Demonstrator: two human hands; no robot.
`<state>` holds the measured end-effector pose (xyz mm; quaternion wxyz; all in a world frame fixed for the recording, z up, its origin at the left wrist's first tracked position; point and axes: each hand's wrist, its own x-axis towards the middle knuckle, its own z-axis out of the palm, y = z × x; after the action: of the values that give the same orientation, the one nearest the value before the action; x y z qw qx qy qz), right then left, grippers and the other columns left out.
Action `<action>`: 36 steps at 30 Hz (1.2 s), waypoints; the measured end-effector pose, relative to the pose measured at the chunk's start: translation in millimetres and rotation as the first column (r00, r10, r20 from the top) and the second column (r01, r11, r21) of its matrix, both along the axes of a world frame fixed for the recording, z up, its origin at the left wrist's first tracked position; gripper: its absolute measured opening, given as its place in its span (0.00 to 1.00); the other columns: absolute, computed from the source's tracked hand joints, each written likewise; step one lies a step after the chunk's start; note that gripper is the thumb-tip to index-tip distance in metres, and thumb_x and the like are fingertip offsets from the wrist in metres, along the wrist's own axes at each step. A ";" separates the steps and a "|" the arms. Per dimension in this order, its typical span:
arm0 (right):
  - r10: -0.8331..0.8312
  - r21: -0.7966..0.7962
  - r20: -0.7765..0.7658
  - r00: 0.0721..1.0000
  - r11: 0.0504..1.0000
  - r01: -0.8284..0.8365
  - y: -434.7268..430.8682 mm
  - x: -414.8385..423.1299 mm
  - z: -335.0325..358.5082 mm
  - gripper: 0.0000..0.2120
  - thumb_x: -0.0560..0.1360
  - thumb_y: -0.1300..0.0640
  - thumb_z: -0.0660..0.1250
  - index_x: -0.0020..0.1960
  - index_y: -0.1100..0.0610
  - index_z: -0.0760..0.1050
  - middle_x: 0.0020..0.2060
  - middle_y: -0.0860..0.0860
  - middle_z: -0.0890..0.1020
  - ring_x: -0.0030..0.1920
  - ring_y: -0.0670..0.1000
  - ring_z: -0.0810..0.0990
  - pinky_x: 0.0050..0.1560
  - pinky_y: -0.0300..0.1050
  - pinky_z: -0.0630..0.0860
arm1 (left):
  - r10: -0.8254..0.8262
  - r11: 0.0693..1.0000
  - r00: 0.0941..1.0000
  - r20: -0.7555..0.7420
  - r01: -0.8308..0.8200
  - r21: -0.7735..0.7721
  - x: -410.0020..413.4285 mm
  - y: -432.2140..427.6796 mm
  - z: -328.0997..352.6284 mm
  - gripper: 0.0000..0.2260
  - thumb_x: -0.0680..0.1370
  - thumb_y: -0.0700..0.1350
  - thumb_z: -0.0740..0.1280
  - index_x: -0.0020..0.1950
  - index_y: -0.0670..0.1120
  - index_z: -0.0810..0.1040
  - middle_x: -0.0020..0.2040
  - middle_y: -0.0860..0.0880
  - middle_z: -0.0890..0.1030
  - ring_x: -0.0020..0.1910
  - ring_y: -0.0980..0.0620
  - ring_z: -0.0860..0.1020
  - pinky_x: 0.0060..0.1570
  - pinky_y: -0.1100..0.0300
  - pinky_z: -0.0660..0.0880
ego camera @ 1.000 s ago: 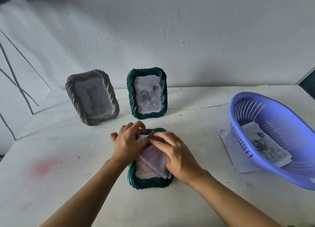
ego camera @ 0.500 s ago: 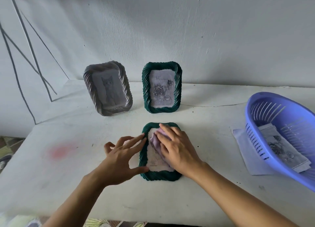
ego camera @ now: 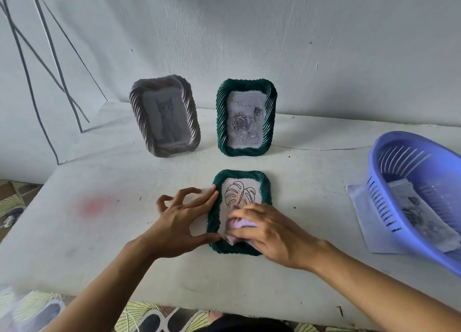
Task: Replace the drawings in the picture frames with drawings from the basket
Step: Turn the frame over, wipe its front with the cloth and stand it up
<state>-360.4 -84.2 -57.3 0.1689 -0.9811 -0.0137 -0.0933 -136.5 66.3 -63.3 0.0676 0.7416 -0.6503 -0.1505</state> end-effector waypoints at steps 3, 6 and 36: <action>-0.020 -0.035 -0.030 0.999 0.999 0.019 -17.8 -11.6 -0.9 0.15 0.81 0.55 0.58 0.60 0.49 0.82 0.64 0.50 0.77 0.64 0.52 0.74 0.62 0.48 0.71 | 0.005 1.000 1.000 -0.020 -0.004 0.011 1.3 -1.2 -2.3 0.39 0.73 0.77 0.52 0.79 0.67 0.43 0.78 0.72 0.45 0.77 0.60 0.47 0.67 0.45 0.48; -0.119 -0.075 -0.031 0.992 0.990 0.117 -41.0 -15.6 -3.0 0.13 0.78 0.57 0.67 0.60 0.49 0.82 0.63 0.51 0.77 0.64 0.52 0.73 0.63 0.47 0.71 | 0.000 1.000 1.000 -0.024 0.000 0.008 1.2 -0.8 -4.0 0.39 0.72 0.77 0.52 0.79 0.67 0.43 0.78 0.72 0.46 0.77 0.60 0.47 0.68 0.44 0.48; -0.166 -0.063 0.024 0.986 0.984 0.167 -64.0 2.1 5.7 0.11 0.76 0.52 0.67 0.55 0.54 0.84 0.52 0.51 0.84 0.53 0.52 0.78 0.52 0.52 0.77 | 0.020 0.998 0.996 -0.082 -0.025 -0.059 -2.2 2.3 -8.2 0.40 0.72 0.77 0.53 0.80 0.65 0.45 0.79 0.67 0.53 0.78 0.56 0.48 0.68 0.45 0.44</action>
<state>-358.3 -148.2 -51.6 0.1287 -0.9829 0.0637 -0.1157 -138.7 68.6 -71.5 0.1179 0.7398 -0.6428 -0.1601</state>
